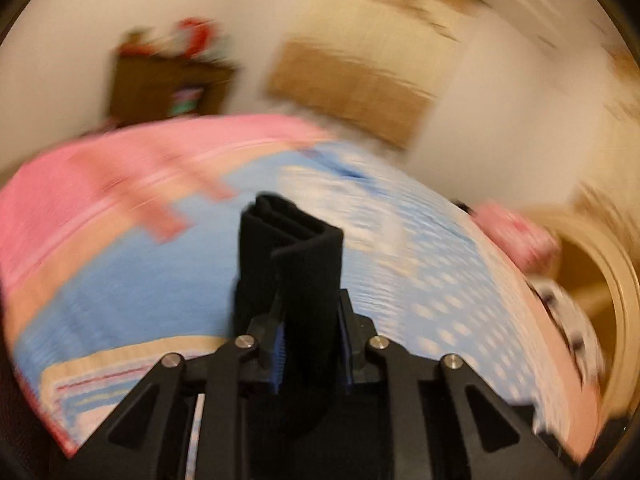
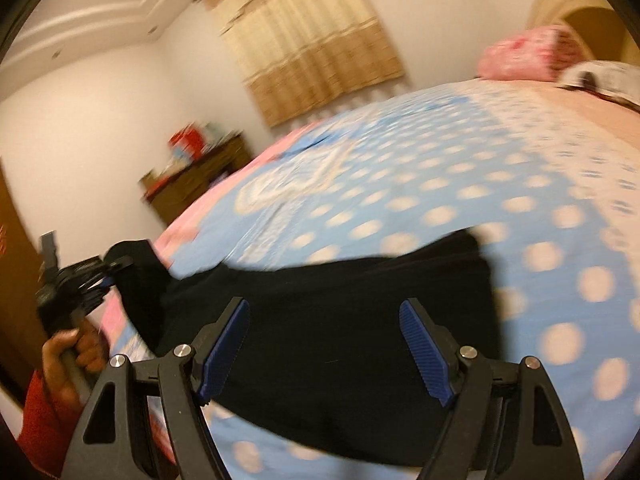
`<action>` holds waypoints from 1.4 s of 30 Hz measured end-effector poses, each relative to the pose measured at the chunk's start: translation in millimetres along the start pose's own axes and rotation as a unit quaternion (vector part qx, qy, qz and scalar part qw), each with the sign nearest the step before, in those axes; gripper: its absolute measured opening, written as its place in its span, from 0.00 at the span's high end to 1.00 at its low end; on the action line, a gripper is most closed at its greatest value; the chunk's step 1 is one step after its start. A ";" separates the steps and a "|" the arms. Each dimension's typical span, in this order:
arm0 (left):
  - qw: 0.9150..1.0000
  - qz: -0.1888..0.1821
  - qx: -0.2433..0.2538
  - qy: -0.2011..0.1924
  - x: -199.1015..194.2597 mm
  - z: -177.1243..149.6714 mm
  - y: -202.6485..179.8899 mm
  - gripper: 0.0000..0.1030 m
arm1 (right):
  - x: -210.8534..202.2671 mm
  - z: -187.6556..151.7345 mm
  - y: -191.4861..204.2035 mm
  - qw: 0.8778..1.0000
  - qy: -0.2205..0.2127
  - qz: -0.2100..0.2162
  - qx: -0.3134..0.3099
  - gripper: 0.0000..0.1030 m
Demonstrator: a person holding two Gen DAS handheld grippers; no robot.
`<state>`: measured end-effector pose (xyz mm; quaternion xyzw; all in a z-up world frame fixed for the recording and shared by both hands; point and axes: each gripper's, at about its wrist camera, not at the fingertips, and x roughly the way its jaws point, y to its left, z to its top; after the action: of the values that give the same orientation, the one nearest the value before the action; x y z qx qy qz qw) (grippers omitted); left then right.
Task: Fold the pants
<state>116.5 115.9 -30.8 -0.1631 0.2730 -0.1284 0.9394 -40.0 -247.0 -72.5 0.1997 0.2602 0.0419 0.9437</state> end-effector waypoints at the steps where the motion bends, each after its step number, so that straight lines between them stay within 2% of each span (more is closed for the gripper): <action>1: 0.999 -0.018 0.028 0.001 -0.8 -1.9 -21.6 0.78 | -9.5 4.1 -13.6 1.000 -0.011 -0.014 0.012 0.23; 2: 0.997 -0.042 0.069 0.006 -2.6 -8.3 -48.9 0.78 | -17.1 6.5 -25.1 0.999 -0.020 -0.025 0.023 0.23; 4: 0.985 -0.085 0.153 0.009 -4.2 -31.6 -110.8 0.78 | -30.6 9.4 -47.5 0.997 -0.033 -0.046 0.046 0.23; 6: 0.973 -0.122 0.191 0.028 -1.7 -52.9 -150.3 0.78 | -43.1 9.5 -68.2 0.995 -0.043 -0.059 0.067 0.23; 8: 0.958 -0.168 0.227 0.057 3.3 -85.9 -193.5 0.78 | -52.6 7.2 -80.8 0.993 -0.050 -0.071 0.078 0.23; 10: 0.939 -0.196 0.274 0.069 2.9 -117.8 -227.4 0.78 | -61.6 2.2 -93.6 0.991 -0.054 -0.078 0.091 0.23; 13: 0.910 -0.214 0.345 0.087 0.5 -164.7 -266.6 0.78 | -66.2 -5.0 -103.7 0.989 -0.054 -0.089 0.104 0.23; 14: 0.897 -0.221 0.367 0.109 5.2 -183.1 -275.2 0.78 | -66.5 -6.9 -106.9 0.988 -0.053 -0.090 0.110 0.23; 15: 0.891 -0.223 0.376 0.123 5.3 -193.3 -278.6 0.77 | -67.2 -8.3 -111.1 0.987 -0.054 -0.090 0.118 0.23; 16: 0.882 -0.217 0.394 0.139 9.4 -205.5 -281.5 0.72 | -66.9 -9.6 -112.7 0.987 -0.054 -0.089 0.122 0.23; 18: 0.871 -0.207 0.423 0.137 11.9 -214.6 -280.0 0.63 | -67.7 -11.3 -114.1 0.987 -0.053 -0.086 0.127 0.23; 19: 0.869 -0.207 0.429 0.135 7.3 -216.2 -279.7 0.55 | -67.1 -10.8 -115.3 0.987 -0.052 -0.080 0.129 0.23; 20: 0.869 -0.206 0.429 0.135 3.9 -211.9 -276.6 0.48 | -67.2 -10.1 -116.5 0.987 -0.053 -0.074 0.132 0.23; 21: 0.871 -0.204 0.427 0.133 1.3 -208.8 -273.6 0.34 | -66.9 -9.5 -117.9 0.987 -0.054 -0.068 0.133 0.23; 22: 0.877 -0.197 0.420 0.127 -2.6 -201.1 -267.7 0.29 | -67.5 -8.7 -117.3 0.988 -0.055 -0.060 0.132 0.23; 24: 0.886 -0.199 0.399 0.127 -9.4 -188.6 -252.8 0.29 | -66.3 -6.7 -114.8 0.990 -0.054 -0.042 0.125 0.23; 27: 0.909 -0.195 0.347 0.122 -22.7 -162.6 -218.6 0.29 | -55.9 -4.0 -114.3 0.991 -0.034 0.003 0.127 0.23; 29: 0.928 -0.173 0.310 0.114 -23.9 -141.8 -199.4 0.28 | -41.8 -2.2 -116.7 0.990 -0.012 0.021 0.142 0.23; 32: 0.948 -0.132 0.276 0.087 -16.9 -106.1 -170.5 0.27 | -15.9 4.6 -116.3 0.990 0.016 0.031 0.137 0.23; 35: 0.958 -0.101 0.257 0.078 0.7 -73.0 -149.4 0.21 | 9.6 10.4 -107.8 0.992 0.054 0.026 0.113 0.23; 37: 0.961 -0.102 0.242 0.088 19.9 -50.2 -138.5 0.13 | 15.9 12.2 -96.2 0.995 0.058 0.006 0.077 0.25; 39: 0.962 -0.121 0.219 0.105 41.3 -35.3 -131.6 0.10 | 11.5 12.2 -82.5 0.998 0.044 0.000 0.035 0.48; 41: 0.960 -0.145 0.196 0.135 65.5 -26.3 -131.3 0.10 | 8.2 13.4 -65.3 0.999 0.040 -0.028 -0.016 0.53; 42: 0.960 -0.150 0.181 0.151 82.8 -23.4 -131.3 0.10 | 8.2 14.9 -62.6 0.999 0.037 -0.027 -0.024 0.59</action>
<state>151.3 -36.9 -39.0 -0.0081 0.3565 -0.3382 0.8709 -26.9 -308.2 -89.7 0.1679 0.2988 0.0300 0.9389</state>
